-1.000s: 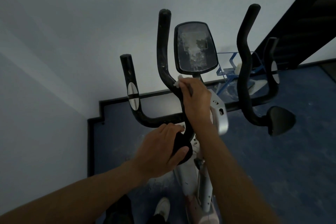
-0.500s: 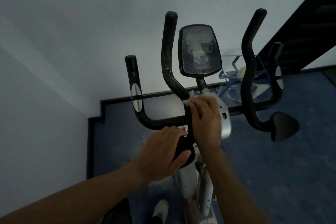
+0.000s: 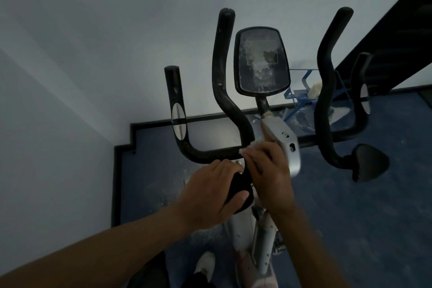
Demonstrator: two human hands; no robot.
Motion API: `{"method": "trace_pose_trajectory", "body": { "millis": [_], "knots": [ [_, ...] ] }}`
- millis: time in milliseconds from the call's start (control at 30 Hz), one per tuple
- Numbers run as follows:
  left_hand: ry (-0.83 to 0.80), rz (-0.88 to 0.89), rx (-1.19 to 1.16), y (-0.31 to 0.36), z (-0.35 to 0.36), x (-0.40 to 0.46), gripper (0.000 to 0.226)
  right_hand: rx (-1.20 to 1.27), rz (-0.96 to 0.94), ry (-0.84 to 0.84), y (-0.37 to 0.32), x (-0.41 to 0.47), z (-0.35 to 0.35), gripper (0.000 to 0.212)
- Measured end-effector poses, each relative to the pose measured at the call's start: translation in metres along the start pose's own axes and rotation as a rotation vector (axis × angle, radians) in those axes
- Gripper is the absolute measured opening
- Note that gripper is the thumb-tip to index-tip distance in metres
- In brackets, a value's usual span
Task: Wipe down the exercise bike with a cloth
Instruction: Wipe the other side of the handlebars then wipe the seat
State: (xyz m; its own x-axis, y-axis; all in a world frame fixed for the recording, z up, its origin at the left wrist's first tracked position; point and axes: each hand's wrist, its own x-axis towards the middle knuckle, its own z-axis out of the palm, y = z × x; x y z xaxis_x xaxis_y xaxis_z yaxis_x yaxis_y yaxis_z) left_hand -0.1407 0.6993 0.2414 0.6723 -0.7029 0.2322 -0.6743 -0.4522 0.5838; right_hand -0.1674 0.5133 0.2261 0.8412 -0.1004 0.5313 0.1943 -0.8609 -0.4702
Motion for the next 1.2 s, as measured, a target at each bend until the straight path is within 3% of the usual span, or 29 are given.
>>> {"method": "trace_pose_trajectory", "body": {
  "millis": [367,667,933,1067,1133,1200],
  "knots": [
    [0.032,0.014,-0.007,0.002,0.001,0.001,0.046,0.068,-0.008,0.054,-0.009,0.093,0.03,0.012],
    [0.026,-0.006,-0.004,0.004,-0.002,0.001,0.04,0.119,0.244,0.054,0.004,0.014,-0.003,0.016],
    [-0.013,-0.019,0.015,0.005,-0.003,0.001,0.041,0.202,-0.013,0.206,-0.013,0.129,-0.016,0.009],
    [-0.036,-0.029,0.015,0.005,-0.004,0.001,0.041,0.237,-0.063,0.04,-0.013,0.163,0.002,0.009],
    [-0.032,-0.024,0.01,0.005,-0.004,0.001,0.04,0.227,-0.053,-0.101,-0.01,0.149,0.014,0.007],
    [-0.016,-0.014,0.003,0.003,-0.003,0.001,0.04,0.221,-0.027,-0.125,-0.005,0.123,0.019,0.009]
  ]
}}
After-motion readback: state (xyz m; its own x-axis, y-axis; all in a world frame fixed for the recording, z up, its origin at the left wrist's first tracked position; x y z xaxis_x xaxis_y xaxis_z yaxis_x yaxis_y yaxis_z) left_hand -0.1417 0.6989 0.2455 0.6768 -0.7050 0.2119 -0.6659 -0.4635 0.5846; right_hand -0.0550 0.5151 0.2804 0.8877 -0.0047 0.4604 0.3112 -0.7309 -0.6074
